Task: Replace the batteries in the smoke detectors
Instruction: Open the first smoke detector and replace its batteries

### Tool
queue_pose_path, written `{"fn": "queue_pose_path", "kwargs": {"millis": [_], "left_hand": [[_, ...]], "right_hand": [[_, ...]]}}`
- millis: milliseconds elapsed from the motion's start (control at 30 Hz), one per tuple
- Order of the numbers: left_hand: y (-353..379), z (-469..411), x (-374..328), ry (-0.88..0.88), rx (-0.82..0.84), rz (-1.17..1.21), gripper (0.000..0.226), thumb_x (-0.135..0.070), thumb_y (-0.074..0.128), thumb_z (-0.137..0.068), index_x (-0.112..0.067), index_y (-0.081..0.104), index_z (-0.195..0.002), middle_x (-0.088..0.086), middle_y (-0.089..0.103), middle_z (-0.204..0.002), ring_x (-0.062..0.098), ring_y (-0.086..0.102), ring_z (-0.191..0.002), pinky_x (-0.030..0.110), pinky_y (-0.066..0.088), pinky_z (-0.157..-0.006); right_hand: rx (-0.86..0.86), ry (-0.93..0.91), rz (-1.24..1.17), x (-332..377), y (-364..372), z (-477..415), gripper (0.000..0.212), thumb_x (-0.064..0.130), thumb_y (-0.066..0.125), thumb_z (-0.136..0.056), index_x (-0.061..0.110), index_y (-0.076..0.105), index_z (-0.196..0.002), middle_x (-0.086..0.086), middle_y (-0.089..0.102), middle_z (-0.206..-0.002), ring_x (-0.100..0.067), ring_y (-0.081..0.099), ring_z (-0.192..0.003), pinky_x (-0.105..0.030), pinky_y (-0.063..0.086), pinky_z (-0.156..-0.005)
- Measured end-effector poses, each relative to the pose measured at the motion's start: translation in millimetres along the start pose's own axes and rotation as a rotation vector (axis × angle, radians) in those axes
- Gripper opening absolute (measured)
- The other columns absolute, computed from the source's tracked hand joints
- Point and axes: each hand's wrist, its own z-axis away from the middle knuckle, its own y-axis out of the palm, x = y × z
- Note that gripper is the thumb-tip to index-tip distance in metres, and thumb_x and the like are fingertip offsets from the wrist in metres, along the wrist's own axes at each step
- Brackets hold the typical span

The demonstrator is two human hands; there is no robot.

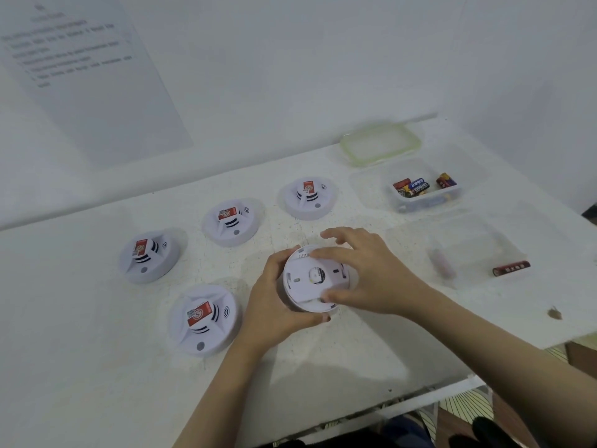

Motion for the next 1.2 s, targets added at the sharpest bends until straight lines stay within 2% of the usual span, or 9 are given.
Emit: {"fn": "queue_pose_path", "kwargs": {"millis": [100,300,500,567,700,800,1033,1200], "left_hand": [[-0.1,-0.3,1.5,0.004,-0.003,-0.004,0.099,-0.014,0.099,-0.042,-0.033,0.047,-0.125,-0.027,0.06,-0.117,-0.002,0.06,-0.11,0.022,0.054,-0.083],[0.2,-0.8,1.5,0.015,0.003,0.023,0.096,-0.021,0.096,-0.041,-0.033,0.048,-0.124,-0.026,0.059,-0.118,0.001,0.059,-0.111,0.019,0.053,-0.082],[-0.1,-1.7,1.5,0.037,0.01,0.023,0.096,-0.017,0.097,-0.041,-0.037,0.048,-0.121,-0.029,0.057,-0.118,-0.003,0.057,-0.112,0.015,0.05,-0.081],[-0.3,-1.9,1.7,0.04,0.011,0.024,0.096,-0.019,0.096,-0.041,-0.038,0.048,-0.122,-0.029,0.057,-0.119,-0.003,0.057,-0.113,0.016,0.051,-0.083],[-0.9,-1.7,2.3,0.054,0.016,0.016,0.096,-0.021,0.096,-0.041,-0.04,0.047,-0.122,-0.028,0.057,-0.119,-0.002,0.057,-0.113,0.014,0.049,-0.083],[-1.5,-1.8,2.3,0.065,0.023,0.009,0.096,-0.021,0.096,-0.042,-0.04,0.047,-0.122,-0.028,0.057,-0.118,-0.002,0.057,-0.112,0.014,0.05,-0.083],[-1.8,-2.3,3.2,0.058,0.023,0.01,0.097,-0.02,0.097,-0.042,-0.039,0.047,-0.123,-0.027,0.058,-0.12,-0.001,0.057,-0.114,0.015,0.05,-0.083],[-1.5,-2.1,2.6,0.041,0.021,0.012,0.097,-0.023,0.098,-0.041,-0.04,0.048,-0.122,-0.026,0.058,-0.12,0.0,0.058,-0.114,0.029,0.055,-0.087]], "right_hand": [[-0.01,0.001,0.014,2.0,1.4,-1.5,0.062,0.049,0.068,-0.062,0.031,0.062,-0.121,0.004,0.048,-0.128,-0.007,0.035,-0.104,-0.029,0.025,-0.09],[-0.029,0.007,0.071,-0.2,-1.8,-2.3,0.061,0.049,0.07,-0.057,0.035,0.065,-0.116,0.004,0.054,-0.115,-0.015,0.044,-0.097,-0.031,0.026,-0.085],[-0.002,0.058,0.078,1.4,-4.5,-1.4,0.062,0.049,0.073,-0.06,0.042,0.06,-0.121,0.011,0.046,-0.112,-0.008,0.035,-0.097,-0.027,0.023,-0.087],[0.003,0.076,0.031,2.8,-3.0,-0.3,0.063,0.047,0.074,-0.062,0.041,0.058,-0.122,0.011,0.044,-0.117,-0.007,0.036,-0.101,-0.027,0.024,-0.09],[0.015,0.043,0.011,2.5,-1.5,1.1,0.066,0.049,0.07,-0.063,0.041,0.053,-0.126,0.008,0.041,-0.137,-0.008,0.035,-0.119,-0.025,0.019,-0.097],[-0.002,0.001,0.031,0.8,-3.0,1.2,0.069,0.053,0.07,-0.063,0.039,0.051,-0.128,0.007,0.041,-0.139,-0.007,0.035,-0.12,-0.025,0.018,-0.097],[-0.102,-0.139,0.176,-2.1,-1.5,-2.2,0.056,0.058,0.065,-0.065,0.024,0.066,-0.11,0.001,0.058,-0.112,-0.014,0.048,-0.101,-0.027,0.026,-0.09],[-0.164,-0.169,0.267,0.2,-0.3,-3.4,0.055,0.06,0.069,-0.063,0.02,0.071,-0.1,0.004,0.065,-0.092,-0.018,0.055,-0.086,-0.031,0.03,-0.084]]}}
